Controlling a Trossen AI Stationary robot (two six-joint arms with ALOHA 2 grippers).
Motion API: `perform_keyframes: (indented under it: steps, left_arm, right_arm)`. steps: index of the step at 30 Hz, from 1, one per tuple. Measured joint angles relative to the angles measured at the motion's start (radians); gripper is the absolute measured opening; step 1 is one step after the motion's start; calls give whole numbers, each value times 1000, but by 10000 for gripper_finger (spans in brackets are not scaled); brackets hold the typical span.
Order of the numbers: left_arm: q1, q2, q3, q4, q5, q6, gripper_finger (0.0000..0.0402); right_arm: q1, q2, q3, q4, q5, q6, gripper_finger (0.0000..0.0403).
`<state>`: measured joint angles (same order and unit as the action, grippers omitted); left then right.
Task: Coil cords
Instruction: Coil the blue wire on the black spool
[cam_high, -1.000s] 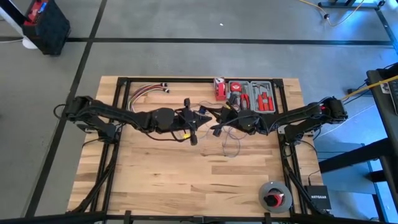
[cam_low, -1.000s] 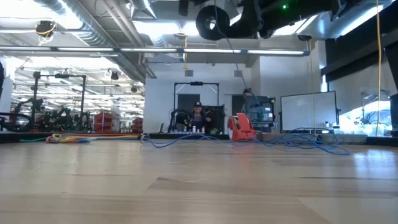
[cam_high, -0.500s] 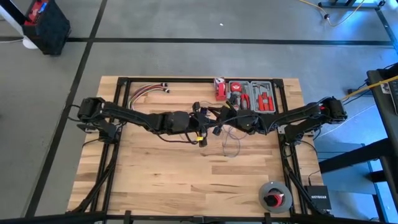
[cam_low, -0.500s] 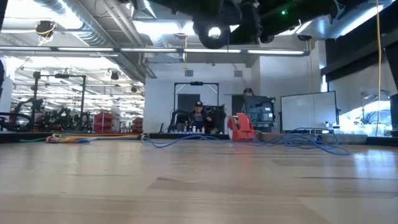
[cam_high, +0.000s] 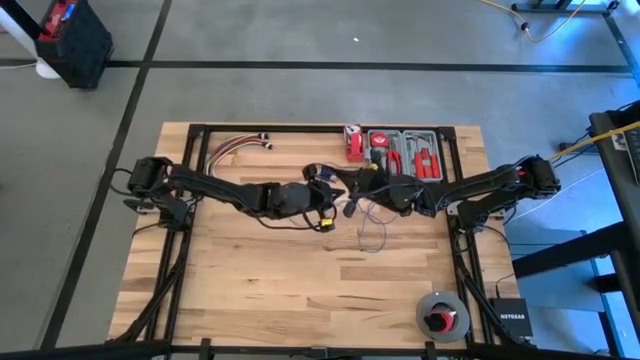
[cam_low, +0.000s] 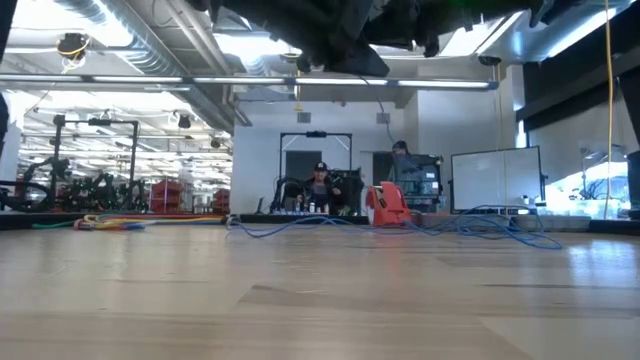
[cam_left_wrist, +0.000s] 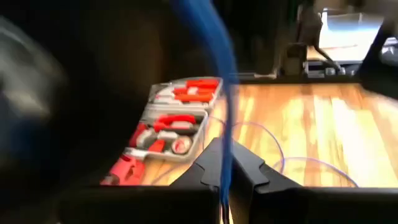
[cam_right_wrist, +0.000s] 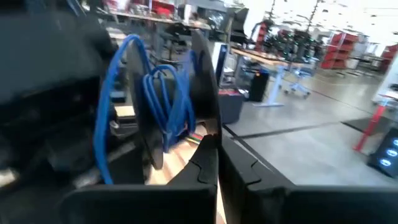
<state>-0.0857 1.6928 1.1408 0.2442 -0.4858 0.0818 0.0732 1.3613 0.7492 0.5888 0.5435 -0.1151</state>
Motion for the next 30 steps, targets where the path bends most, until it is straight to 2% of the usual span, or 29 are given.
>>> perform_keyframes:
  steps: [8, 11, 13, 18, 21, 25, 30]
  left_arm:
    - [-19, 0, 2, -10, -5, 26, 4]
    - [-25, 0, 32, -43, -7, 24, 23]
    - [-32, -1, 62, -105, -7, 20, 48]
    - [-66, -13, 172, -376, -5, 35, 115]
    - [-92, -43, 231, -522, 4, 31, 140]
    - [-123, -96, 271, -645, -19, -13, 152]
    - [-146, -158, 271, -761, -90, -71, 145]
  right_arm:
    - [0, 0, 0, -33, -6, 7, 1]
    - [0, 0, 0, -34, -5, 5, 1]
    - [0, 0, -1, -40, -1, 3, 1]
    - [-1, 1, -3, -59, 3, -16, 1]
    - [-2, 3, -3, -70, 17, -16, 1]
    - [-2, 3, -3, -69, 27, -15, 1]
    - [-2, 3, -3, -68, 23, -14, 1]
